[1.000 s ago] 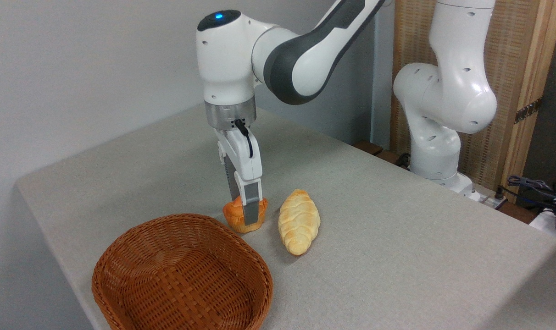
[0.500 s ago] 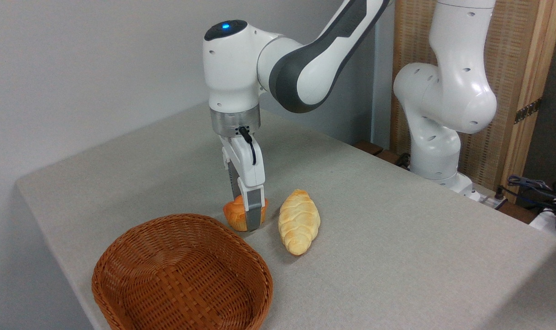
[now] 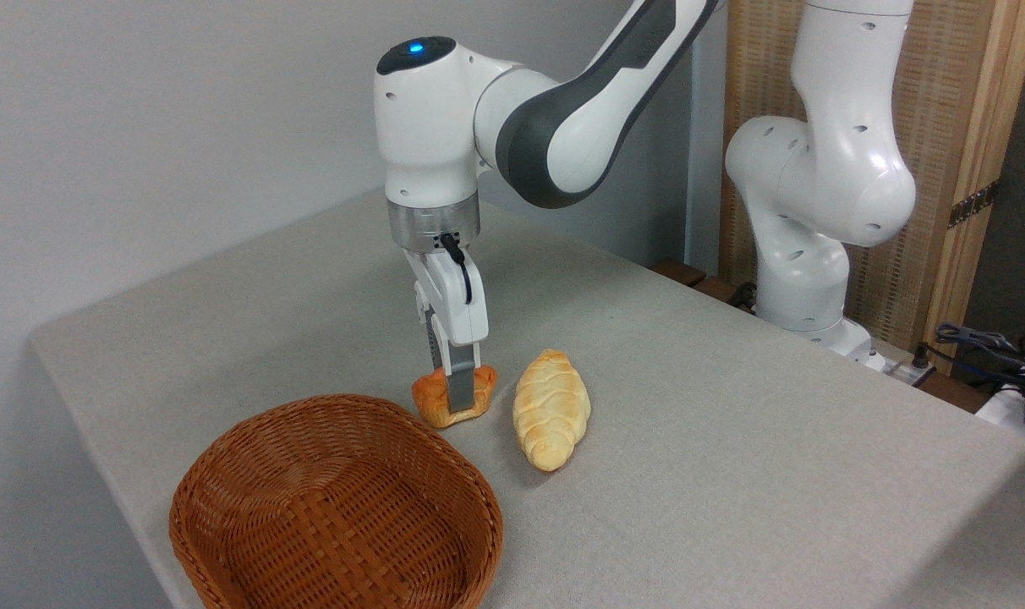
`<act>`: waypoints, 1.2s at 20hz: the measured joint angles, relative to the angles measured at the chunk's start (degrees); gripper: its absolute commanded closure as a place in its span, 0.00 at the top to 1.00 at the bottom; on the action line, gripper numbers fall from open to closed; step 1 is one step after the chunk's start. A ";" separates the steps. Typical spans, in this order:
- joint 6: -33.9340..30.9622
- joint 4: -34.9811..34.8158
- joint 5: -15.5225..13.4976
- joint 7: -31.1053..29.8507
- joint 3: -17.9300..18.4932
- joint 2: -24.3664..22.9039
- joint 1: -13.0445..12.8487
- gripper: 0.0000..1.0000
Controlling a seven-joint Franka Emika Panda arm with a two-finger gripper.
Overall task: Put bread into the basket
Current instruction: 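Close the gripper fingers around the orange round bun, then lift the orange bun and carry it over the wicker basket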
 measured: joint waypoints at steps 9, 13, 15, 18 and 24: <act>-11.95 4.87 -0.90 -0.55 0.40 -4.03 0.17 0.38; -17.40 10.07 -0.99 -4.94 1.50 -4.15 0.30 0.38; -17.98 12.37 -1.00 -5.20 2.60 -4.10 0.39 0.38; -17.94 16.20 -1.01 -5.50 4.13 -3.17 0.49 0.39; -6.10 20.24 -1.50 -5.52 5.58 1.72 0.52 0.44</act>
